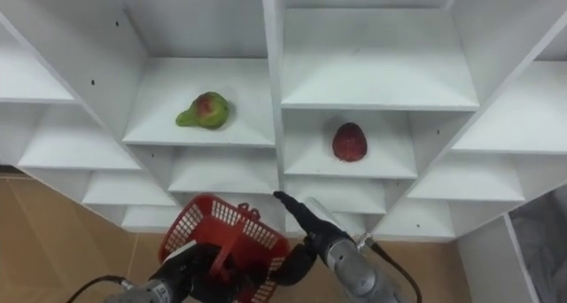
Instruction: Collect fruits from the closet
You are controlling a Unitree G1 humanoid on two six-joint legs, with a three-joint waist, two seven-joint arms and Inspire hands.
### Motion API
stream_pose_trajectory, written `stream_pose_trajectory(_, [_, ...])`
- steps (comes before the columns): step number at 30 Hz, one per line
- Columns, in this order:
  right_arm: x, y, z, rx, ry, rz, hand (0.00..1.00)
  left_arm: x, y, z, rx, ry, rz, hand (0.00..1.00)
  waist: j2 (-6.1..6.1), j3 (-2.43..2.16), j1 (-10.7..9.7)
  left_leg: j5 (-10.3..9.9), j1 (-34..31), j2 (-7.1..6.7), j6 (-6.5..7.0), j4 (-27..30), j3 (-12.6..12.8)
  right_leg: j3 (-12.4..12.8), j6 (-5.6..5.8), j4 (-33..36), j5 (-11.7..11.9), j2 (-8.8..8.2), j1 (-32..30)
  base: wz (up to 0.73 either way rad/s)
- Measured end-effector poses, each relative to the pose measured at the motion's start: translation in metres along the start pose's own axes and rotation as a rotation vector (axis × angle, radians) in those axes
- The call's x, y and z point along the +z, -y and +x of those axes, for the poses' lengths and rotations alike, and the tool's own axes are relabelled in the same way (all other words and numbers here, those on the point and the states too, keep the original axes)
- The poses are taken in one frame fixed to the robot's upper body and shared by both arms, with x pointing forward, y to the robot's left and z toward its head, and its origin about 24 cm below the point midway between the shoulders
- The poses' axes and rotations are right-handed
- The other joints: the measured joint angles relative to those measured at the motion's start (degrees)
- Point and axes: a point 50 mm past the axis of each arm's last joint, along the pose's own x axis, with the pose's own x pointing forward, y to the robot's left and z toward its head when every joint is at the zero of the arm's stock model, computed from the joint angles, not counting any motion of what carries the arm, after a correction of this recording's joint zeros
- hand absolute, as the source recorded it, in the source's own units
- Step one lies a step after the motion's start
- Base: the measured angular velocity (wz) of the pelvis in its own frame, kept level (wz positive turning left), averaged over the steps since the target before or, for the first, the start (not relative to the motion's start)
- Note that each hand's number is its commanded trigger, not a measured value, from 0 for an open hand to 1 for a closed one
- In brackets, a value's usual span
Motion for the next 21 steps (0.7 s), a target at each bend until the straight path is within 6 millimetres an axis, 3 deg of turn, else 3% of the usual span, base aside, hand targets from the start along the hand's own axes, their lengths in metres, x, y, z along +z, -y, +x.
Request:
stream_pose_trajectory(8, [0.023,0.004,-0.015,-0.003,0.127,-0.035,0.0,-0.01,-0.007,-0.007,0.062,-0.003,-0.079,1.0,-1.55,-0.27,1.43,0.03,1.13,-0.19,-0.04,0.12,-0.47,0.06,-0.04,-0.55,0.02,0.0,1.53,0.02])
stream_pose_trajectory(15, [0.036,0.01,-0.018,-0.01,0.18,-0.1,0.0,-0.014,-0.021,-0.012,0.142,-0.009,-0.109,1.0,-3.0,0.25,1.74,0.01,2.56,-0.16,-0.04,-0.16,-0.47,0.01,-0.03,-0.74,0.02,0.0,2.99,0.0])
stream_pose_trajectory(21, [0.063,0.026,-0.025,-0.052,0.29,-0.151,0.0,-0.023,-0.026,-0.017,0.187,-0.02,-0.149,1.0,-3.5,0.53,2.02,-0.01,4.79,-0.11,-0.07,-1.15,-0.46,-0.02,0.04,-0.86,-0.03,0.42,4.79,0.0])
